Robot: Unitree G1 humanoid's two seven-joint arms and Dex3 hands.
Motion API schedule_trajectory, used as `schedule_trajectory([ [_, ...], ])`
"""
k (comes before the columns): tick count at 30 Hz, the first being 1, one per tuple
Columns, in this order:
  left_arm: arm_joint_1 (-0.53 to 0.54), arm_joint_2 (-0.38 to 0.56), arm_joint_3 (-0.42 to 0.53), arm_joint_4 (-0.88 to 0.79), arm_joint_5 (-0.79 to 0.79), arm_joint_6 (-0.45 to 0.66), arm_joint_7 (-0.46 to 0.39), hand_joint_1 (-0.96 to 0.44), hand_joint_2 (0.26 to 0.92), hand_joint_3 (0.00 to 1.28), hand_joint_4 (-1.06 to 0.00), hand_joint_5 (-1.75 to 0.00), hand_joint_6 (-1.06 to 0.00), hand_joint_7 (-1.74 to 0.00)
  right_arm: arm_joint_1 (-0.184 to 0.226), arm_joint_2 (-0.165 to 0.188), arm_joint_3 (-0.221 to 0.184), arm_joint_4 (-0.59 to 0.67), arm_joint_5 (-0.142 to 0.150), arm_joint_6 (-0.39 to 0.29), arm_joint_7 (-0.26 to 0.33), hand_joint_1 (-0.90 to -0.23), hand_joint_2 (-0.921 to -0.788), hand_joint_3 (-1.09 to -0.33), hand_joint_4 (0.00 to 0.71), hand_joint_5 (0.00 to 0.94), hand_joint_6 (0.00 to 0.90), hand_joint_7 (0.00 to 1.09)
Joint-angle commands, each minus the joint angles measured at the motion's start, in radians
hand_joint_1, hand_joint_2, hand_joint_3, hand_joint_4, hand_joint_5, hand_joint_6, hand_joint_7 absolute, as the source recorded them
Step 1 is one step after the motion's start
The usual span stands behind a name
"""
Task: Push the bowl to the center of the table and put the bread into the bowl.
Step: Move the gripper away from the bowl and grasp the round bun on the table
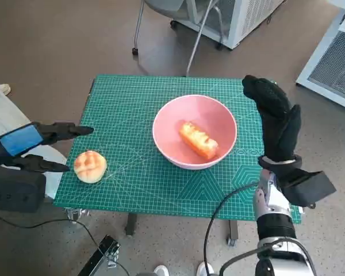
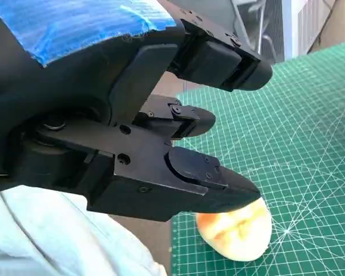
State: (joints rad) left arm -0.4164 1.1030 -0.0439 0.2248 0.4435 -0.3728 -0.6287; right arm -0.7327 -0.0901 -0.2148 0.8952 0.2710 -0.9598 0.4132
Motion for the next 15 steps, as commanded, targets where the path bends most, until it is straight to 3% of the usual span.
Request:
schedule_trajectory([
  [1, -0.003, -0.019, -0.034, 0.034, 0.035, 0.006, 0.012, 0.07, 0.880, 0.00, -0.38, 0.00, -0.52, -0.03, 0.016, -0.005, -0.002, 0.001, -0.004, 0.016, -0.001, -0.552, -0.921, -0.812, 0.384, 0.001, 0.033, 0.81],
  [15, -0.065, -0.090, -0.155, 0.186, 0.173, -0.004, 0.081, 0.07, 0.872, 0.00, -0.30, 0.00, -0.44, 0.00, 0.027, -0.014, -0.001, -0.012, -0.011, 0.020, -0.010, -0.547, -0.921, -0.808, 0.385, 0.001, 0.037, 0.81],
])
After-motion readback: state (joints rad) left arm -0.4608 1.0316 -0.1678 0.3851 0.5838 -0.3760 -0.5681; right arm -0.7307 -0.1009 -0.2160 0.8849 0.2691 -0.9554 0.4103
